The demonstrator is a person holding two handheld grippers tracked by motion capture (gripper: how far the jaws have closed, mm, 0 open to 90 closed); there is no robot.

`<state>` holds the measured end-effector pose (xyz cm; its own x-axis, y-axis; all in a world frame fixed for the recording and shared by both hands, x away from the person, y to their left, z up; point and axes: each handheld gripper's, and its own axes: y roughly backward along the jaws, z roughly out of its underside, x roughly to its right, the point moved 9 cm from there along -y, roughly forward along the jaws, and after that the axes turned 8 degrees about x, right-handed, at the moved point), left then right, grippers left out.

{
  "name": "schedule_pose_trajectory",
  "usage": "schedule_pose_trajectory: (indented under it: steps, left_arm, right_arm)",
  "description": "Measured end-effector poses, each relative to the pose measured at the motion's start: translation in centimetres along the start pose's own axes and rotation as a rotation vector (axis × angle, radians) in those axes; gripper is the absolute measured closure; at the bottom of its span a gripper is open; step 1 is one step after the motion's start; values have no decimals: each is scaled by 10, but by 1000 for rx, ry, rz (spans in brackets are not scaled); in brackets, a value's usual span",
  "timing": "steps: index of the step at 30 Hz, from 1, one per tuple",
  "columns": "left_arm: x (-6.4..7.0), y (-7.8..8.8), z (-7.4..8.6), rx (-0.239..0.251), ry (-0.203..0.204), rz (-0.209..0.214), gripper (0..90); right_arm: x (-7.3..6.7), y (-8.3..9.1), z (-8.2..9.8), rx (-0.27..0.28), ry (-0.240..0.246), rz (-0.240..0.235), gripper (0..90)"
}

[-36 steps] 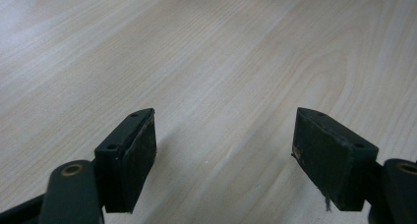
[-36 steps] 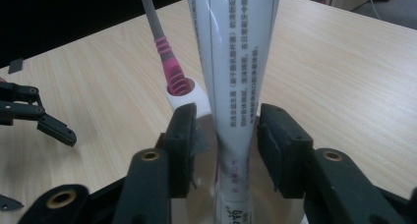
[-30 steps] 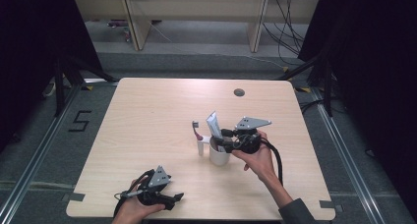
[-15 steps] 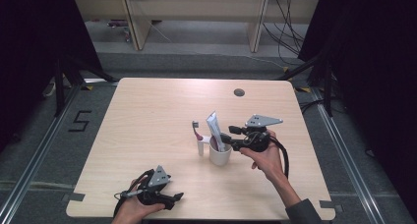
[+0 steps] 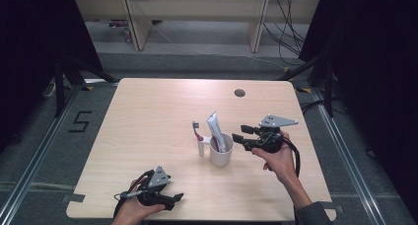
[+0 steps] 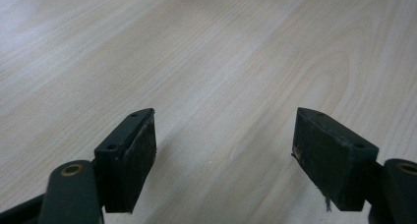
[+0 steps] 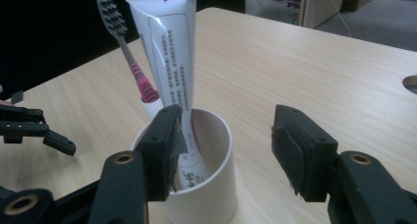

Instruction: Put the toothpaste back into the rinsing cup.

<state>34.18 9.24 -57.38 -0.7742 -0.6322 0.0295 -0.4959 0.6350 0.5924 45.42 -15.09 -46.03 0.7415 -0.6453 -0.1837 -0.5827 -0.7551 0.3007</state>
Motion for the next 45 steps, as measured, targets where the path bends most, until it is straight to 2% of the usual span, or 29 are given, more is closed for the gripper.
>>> schedule_pose_trajectory:
  steps: [1, 2, 3, 4, 5, 6, 7, 9, 10, 11, 14, 15, 17, 18, 20, 22, 24, 27, 28, 29, 31, 33, 36, 38, 39, 40, 42, 44, 45]
  left_arm:
    - [0, 0, 0, 3, 3, 1, 243]
    - [1, 0, 0, 5, 5, 3, 243]
    - [2, 0, -1, 7, 6, 10, 242]
    - [2, 0, -1, 8, 4, 10, 241]
    - [1, 0, 0, 3, -6, 7, 240]
    - [1, 0, 0, 2, -9, 9, 239]
    - [1, 0, 0, 2, -9, 9, 238]
    - [2, 0, -1, 8, 2, 11, 236]
    - [2, 0, -1, 10, 5, 9, 235]
    - [2, 0, -1, 10, 3, 9, 232]
    - [2, -1, -1, 11, 3, 8, 225]
    - [2, -1, -1, 10, 2, 8, 223]
    - [2, -1, -1, 10, 1, 8, 219]
    - [2, -1, -1, 11, 4, 8, 216]
    - [1, -1, -1, 12, 4, 8, 211]
    - [0, 0, -1, 9, 1, 0, 209]
    - [-2, 0, -1, 4, -8, -2, 205]
    - [0, -1, -3, 22, 14, 2, 199]
    - [0, -2, -3, 30, 17, 3, 198]
    - [-2, 0, -2, 12, 0, -5, 198]
    - [-1, -1, -3, 20, 3, -5, 198]
    - [-3, 0, -3, 19, -2, -6, 198]
    - [-3, -1, -3, 20, 6, -5, 198]
    - [-3, 0, -3, 20, 4, -5, 198]
    - [-3, 0, -3, 20, 3, -5, 198]
    - [-3, 0, -3, 21, 7, -7, 198]
    - [-3, 0, -3, 18, 9, -10, 198]
    - [-2, 0, -2, 19, 7, -8, 198]
    - [-2, 0, -3, 20, 6, -8, 198]
  right_arm:
    - [3, 2, -1, 7, 17, 4, 453]
    - [4, 4, 0, -2, 5, 12, 449]
    - [6, 5, 0, 8, 24, 13, 440]
    - [7, 7, 0, 6, 8, 22, 429]
    - [10, 9, 0, 2, 19, 32, 415]
    - [8, 11, 1, -2, -10, 30, 403]
    - [11, 12, 1, 8, 9, 31, 386]
    - [12, 16, 3, -1, -23, 46, 359]
    - [16, 17, 2, 8, 4, 55, 346]
    - [15, 18, 3, 5, -22, 56, 335]
    - [21, 22, 3, 16, 4, 76, 305]
    - [20, 23, 4, 15, -25, 75, 289]
    - [21, 26, 5, 11, -39, 83, 260]
    - [25, 28, 5, 11, -8, 96, 258]
    - [25, 30, 6, 17, -25, 96, 236]
    - [28, 32, 7, 21, -15, 108, 205]
    - [27, 34, 9, 19, -52, 108, 192]
    - [32, 38, 11, 25, -36, 127, 167]
    - [30, 39, 13, 14, -57, 126, 165]
    - [32, 40, 14, 15, -42, 132, 163]
    - [31, 44, 16, 11, -59, 134, 161]
    - [32, 47, 16, 27, -53, 139, 161]
    - [34, 52, 21, 18, -47, 154, 161]
    - [32, 56, 24, 4, -58, 144, 162]
    - [34, 55, 26, 10, -44, 151, 162]
    - [33, 58, 29, -8, -58, 150, 163]
    - [36, 60, 33, -2, -42, 163, 163]
    - [37, 63, 37, -7, -56, 166, 163]
    - [39, 65, 39, -9, -35, 172, 162]
